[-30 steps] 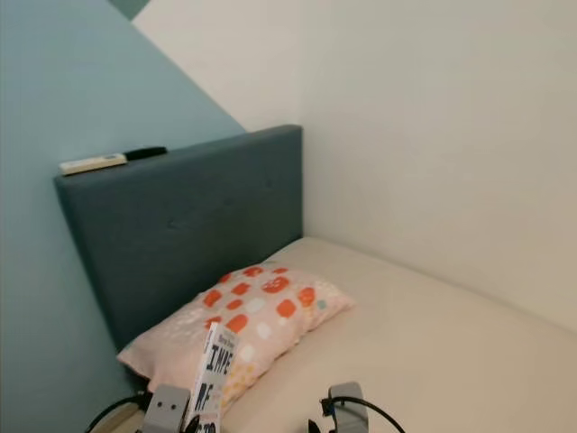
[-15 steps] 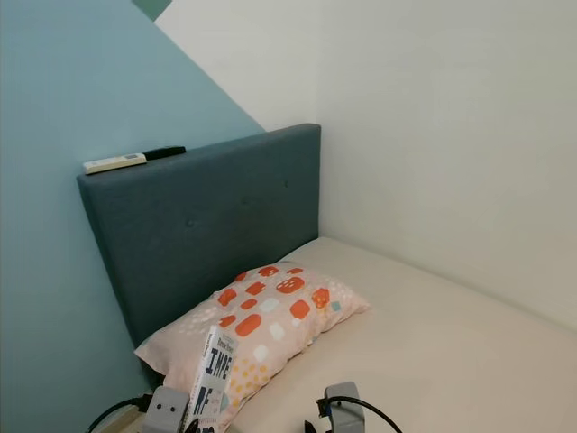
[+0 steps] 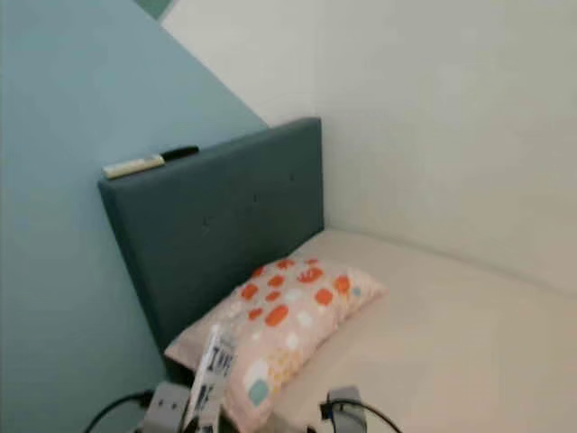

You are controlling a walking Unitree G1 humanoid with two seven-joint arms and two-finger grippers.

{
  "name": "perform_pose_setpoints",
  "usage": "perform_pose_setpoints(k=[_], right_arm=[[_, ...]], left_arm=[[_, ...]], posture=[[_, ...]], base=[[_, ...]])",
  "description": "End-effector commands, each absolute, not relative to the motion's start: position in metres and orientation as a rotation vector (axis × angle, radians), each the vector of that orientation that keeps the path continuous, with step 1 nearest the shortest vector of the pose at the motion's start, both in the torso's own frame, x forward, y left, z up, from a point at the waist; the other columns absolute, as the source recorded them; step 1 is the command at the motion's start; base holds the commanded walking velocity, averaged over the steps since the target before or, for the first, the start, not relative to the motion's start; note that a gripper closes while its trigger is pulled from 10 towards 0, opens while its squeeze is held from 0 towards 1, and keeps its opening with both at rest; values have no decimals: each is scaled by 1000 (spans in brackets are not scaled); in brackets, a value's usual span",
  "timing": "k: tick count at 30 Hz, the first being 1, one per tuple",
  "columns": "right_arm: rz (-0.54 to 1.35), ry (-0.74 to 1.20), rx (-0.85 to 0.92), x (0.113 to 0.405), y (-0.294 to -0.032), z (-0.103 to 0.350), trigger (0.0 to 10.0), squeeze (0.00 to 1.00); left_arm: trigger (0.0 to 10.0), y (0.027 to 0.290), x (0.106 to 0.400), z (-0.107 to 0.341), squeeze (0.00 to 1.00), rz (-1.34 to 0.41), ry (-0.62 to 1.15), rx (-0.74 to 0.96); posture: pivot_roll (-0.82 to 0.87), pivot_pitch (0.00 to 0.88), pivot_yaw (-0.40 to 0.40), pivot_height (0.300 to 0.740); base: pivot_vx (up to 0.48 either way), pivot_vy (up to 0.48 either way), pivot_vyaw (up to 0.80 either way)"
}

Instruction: Clean up the room

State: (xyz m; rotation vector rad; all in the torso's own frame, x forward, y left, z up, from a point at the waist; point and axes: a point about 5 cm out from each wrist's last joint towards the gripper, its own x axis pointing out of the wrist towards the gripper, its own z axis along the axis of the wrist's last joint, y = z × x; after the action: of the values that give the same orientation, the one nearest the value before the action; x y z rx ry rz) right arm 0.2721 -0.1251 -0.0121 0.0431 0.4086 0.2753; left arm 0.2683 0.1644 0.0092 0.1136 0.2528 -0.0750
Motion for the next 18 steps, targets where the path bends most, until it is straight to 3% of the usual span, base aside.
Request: perform_pose_setpoints(k=[1,4,18], right_arm=[[285,404,55,273,-119,-11,10000,0],[281,404,55,273,-121,-11,10000,0],[274,381,52,277,-122,-6,10000,0]], left_arm=[[10000,168,269,12,0,-65,238,128],[10000,168,269,11,0,-60,246,125],[10000,164,273,12,0,-29,245,122]], posture=[[29,76,-1,740],[30,77,-1,740],[26,79,-3,740]], base=[[0,-480,0],[0,-456,0],[0,0,0]])
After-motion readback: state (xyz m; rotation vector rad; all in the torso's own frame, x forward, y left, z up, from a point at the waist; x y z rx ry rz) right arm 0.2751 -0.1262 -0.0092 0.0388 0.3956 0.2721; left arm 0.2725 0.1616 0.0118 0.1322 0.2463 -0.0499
